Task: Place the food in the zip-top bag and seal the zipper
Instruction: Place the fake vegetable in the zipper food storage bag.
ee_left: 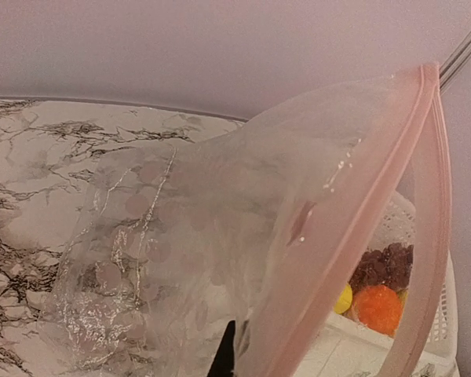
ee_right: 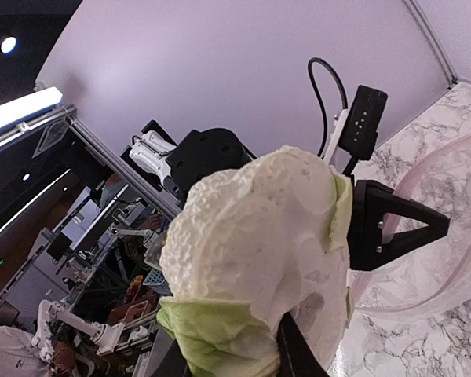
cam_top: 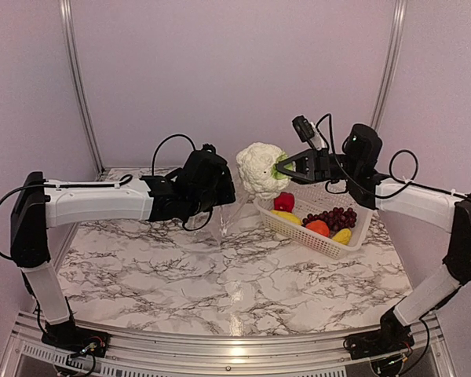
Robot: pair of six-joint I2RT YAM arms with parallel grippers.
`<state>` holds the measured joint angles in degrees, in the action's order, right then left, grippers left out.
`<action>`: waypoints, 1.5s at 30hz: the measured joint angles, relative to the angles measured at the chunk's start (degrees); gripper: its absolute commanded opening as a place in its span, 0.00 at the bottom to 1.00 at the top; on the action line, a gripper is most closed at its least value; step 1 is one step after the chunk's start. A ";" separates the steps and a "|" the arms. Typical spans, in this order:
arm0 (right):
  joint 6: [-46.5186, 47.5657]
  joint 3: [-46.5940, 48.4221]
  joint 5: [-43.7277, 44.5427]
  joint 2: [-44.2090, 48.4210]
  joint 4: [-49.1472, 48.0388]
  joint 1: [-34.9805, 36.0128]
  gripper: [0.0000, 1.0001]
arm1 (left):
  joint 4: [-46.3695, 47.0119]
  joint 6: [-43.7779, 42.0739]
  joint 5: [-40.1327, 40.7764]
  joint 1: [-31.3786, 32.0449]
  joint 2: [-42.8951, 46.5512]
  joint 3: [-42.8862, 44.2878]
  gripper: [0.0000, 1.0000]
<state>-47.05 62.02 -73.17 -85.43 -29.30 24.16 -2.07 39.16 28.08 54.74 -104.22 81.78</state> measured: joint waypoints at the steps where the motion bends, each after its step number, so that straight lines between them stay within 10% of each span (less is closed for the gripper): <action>1: -3.15 -0.66 0.00 -0.17 -3.26 0.35 0.00 | 0.68 0.37 -0.13 0.00 0.00 -0.02 0.00; 24: -21.20 -2.49 8.31 -7.21 -16.39 1.77 0.00 | 17.79 8.24 -3.54 0.46 4.83 -9.94 0.00; 39: -6.32 0.13 15.32 -5.09 7.15 1.75 0.00 | 17.44 5.81 0.02 2.67 4.22 -7.34 0.00; 45: -12.44 -1.57 11.50 -5.11 -0.85 1.68 0.00 | 16.74 5.62 -0.17 2.91 2.62 -6.40 0.00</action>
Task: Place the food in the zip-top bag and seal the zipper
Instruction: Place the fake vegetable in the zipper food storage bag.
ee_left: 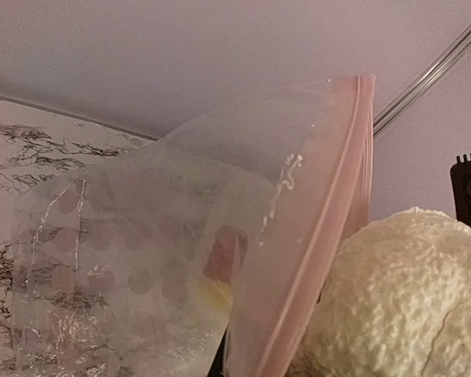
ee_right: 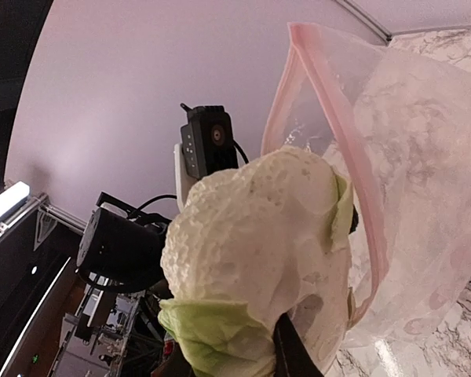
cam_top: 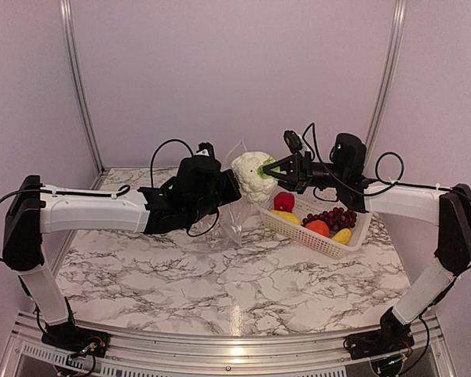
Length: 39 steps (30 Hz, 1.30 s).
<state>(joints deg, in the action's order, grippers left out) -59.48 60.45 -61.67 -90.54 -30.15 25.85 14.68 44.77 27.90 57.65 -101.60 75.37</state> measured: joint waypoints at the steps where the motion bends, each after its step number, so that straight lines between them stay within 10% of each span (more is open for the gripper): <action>1: -1.66 -0.13 -0.92 0.00 -2.01 0.02 0.00 | 0.00 0.00 -0.42 0.07 -0.02 0.00 0.00; 18: -14.01 -2.34 -2.03 -4.00 -16.61 2.08 0.00 | 9.68 -2.34 -3.34 0.48 3.52 -9.51 0.00; 39: 3.37 -2.12 4.63 -3.32 4.87 1.97 0.00 | 3.39 -1.22 4.74 1.44 4.22 -8.48 0.00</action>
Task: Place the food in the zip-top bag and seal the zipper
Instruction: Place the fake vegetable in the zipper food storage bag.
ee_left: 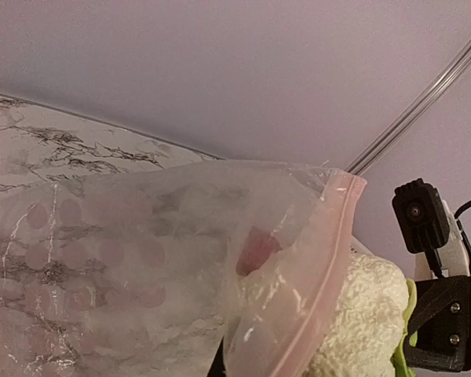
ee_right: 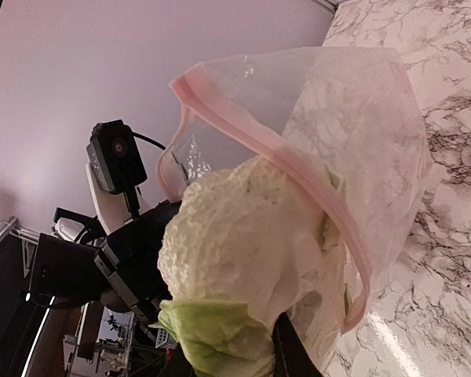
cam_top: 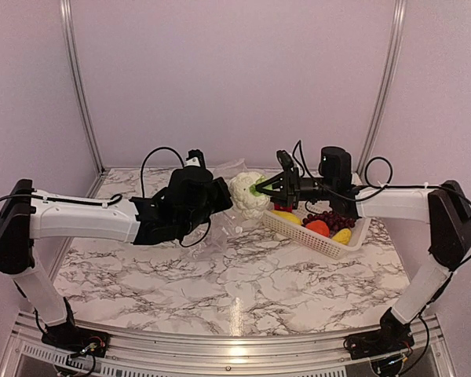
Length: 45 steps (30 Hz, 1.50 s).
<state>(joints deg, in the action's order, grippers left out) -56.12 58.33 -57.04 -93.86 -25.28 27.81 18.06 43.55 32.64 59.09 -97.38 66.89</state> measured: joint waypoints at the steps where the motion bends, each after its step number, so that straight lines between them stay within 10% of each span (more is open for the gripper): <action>1: 0.39 0.00 0.57 -0.02 1.11 -0.09 0.00 | -0.31 0.26 0.33 0.02 0.00 0.70 0.00; 28: -3.65 0.31 2.69 -4.04 -0.61 1.31 0.16 | 0.79 -3.08 -11.67 1.22 -6.62 10.82 0.00; 34: -6.67 -0.48 1.77 -3.85 -3.82 -0.24 0.75 | 0.61 -1.57 -13.86 1.25 -6.75 11.30 0.00; 45: 0.55 -1.09 5.20 0.17 6.56 -1.05 0.81 | 10.27 10.80 -20.28 -2.29 -6.12 4.74 0.00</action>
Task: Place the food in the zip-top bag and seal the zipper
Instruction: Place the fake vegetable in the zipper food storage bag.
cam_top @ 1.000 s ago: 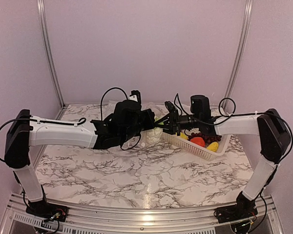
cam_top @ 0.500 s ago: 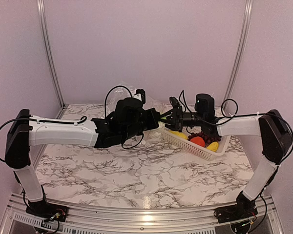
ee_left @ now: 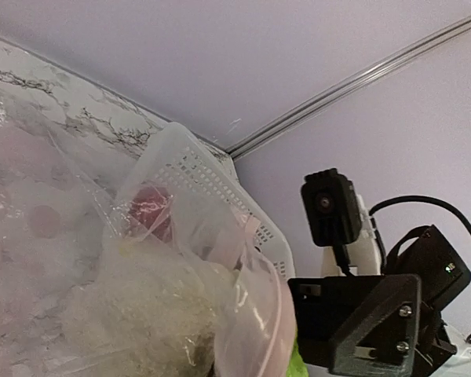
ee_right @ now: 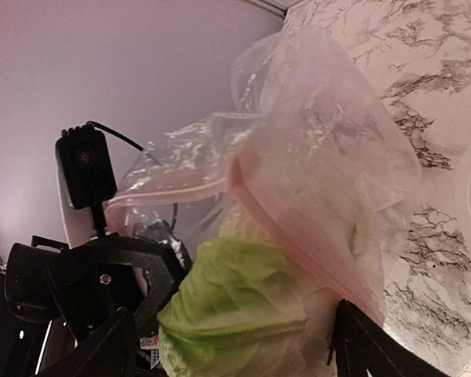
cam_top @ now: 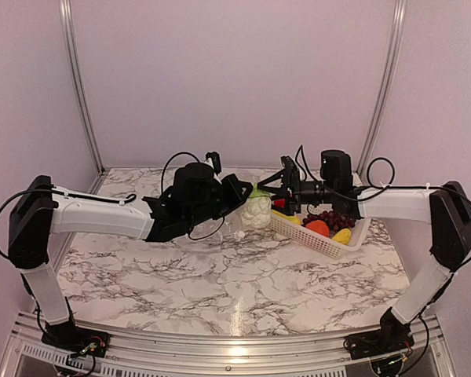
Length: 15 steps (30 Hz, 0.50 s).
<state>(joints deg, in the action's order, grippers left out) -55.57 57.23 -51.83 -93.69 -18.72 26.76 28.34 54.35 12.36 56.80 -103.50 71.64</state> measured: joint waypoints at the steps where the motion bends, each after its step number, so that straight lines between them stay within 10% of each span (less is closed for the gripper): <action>1: 1.27 0.35 0.15 0.79 0.98 0.00 0.81 | 0.76 1.66 -0.96 -0.92 -0.17 -1.62 0.00; 15: 15.15 6.19 4.11 4.33 10.43 -0.72 0.73 | 7.93 11.93 -9.66 -4.68 -6.34 -7.37 0.00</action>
<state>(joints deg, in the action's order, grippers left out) -40.42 63.42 -47.72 -89.36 -8.29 26.04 36.27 66.28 2.70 52.12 -109.84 64.27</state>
